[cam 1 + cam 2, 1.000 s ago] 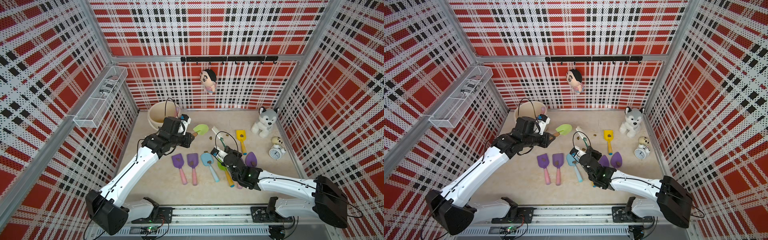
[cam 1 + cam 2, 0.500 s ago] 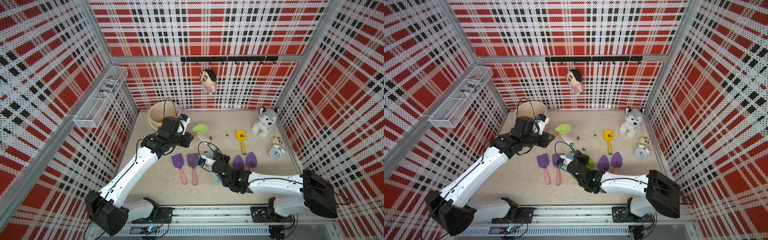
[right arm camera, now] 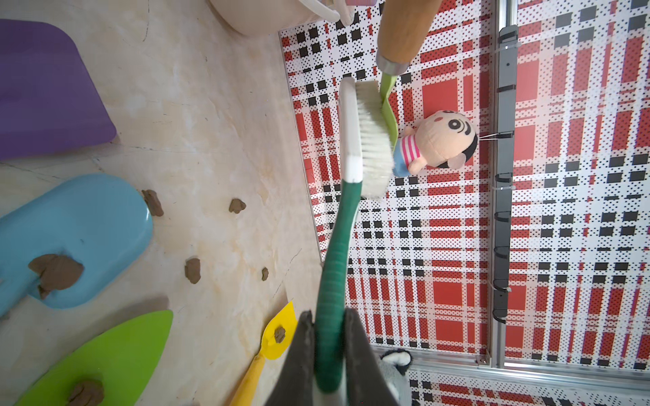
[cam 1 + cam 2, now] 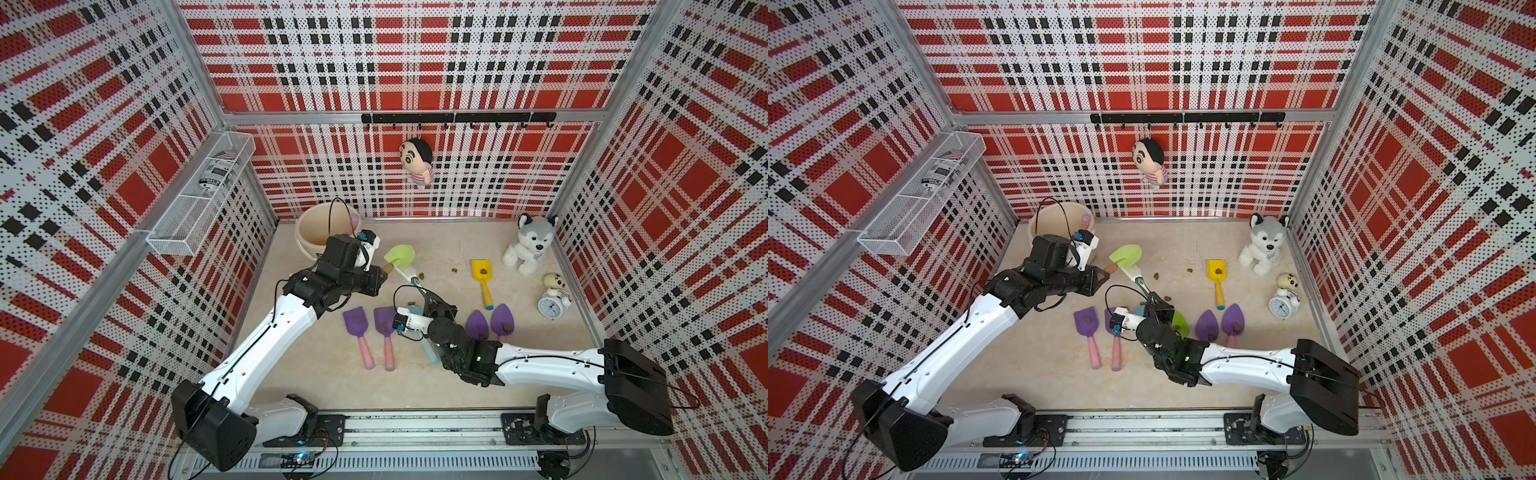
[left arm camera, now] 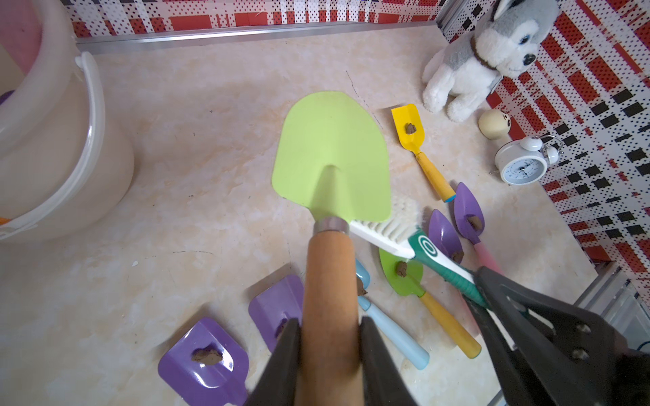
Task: Brush the soil off the hand trowel and place it into the bucket
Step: Brush off the soil from the hand trowel.
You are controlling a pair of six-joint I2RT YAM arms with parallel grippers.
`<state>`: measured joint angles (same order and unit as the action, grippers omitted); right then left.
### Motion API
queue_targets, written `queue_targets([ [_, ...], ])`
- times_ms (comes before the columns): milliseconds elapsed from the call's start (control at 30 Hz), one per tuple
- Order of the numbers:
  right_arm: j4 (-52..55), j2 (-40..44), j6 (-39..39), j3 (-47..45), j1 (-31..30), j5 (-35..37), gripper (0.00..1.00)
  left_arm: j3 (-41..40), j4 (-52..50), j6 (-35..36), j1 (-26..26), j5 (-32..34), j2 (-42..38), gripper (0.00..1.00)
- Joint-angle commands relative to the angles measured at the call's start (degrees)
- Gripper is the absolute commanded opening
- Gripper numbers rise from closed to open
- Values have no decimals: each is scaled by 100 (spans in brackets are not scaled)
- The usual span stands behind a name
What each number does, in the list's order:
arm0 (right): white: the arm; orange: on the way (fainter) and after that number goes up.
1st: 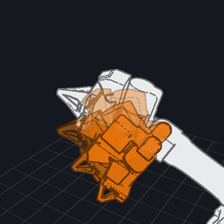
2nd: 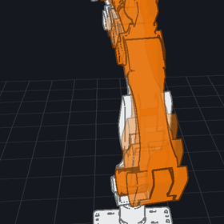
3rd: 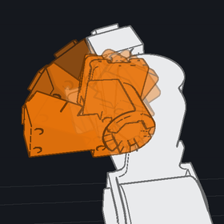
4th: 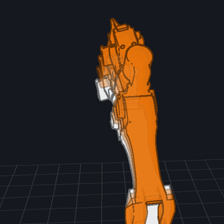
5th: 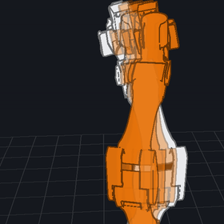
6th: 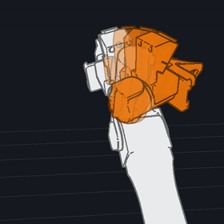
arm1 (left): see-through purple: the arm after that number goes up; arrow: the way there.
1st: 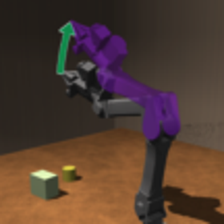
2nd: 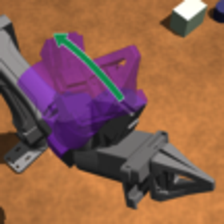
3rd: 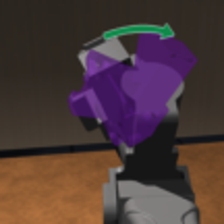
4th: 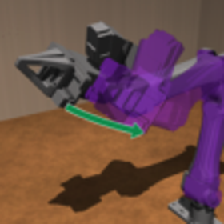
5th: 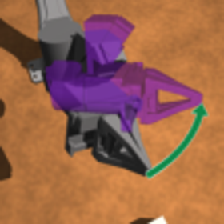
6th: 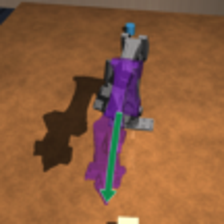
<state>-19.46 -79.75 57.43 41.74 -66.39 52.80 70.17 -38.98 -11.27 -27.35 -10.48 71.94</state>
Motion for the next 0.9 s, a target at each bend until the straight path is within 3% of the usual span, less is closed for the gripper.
queue_targets([
  [0, -479, -15, 107, 73, 71, 99, 0, 46, 66, 81, 44, -33, -40, 0],
  [300, -350, 261, -376, -131, 725, 27, 0, 56, 36, 90, 73, -79, -112, 0],
  [433, -299, 434, -1055, -345, 973, -121, 0, 7, 109, 41, 129, -39, -201, 0],
  [633, 517, 674, -3109, -136, 1162, -488, 0, -16, 1012, -792, 391, 274, -521, 0],
  [867, 1702, 722, -5665, 433, 1227, -974, 0, 278, 1589, -2978, 1250, 1048, -443, 0],
])
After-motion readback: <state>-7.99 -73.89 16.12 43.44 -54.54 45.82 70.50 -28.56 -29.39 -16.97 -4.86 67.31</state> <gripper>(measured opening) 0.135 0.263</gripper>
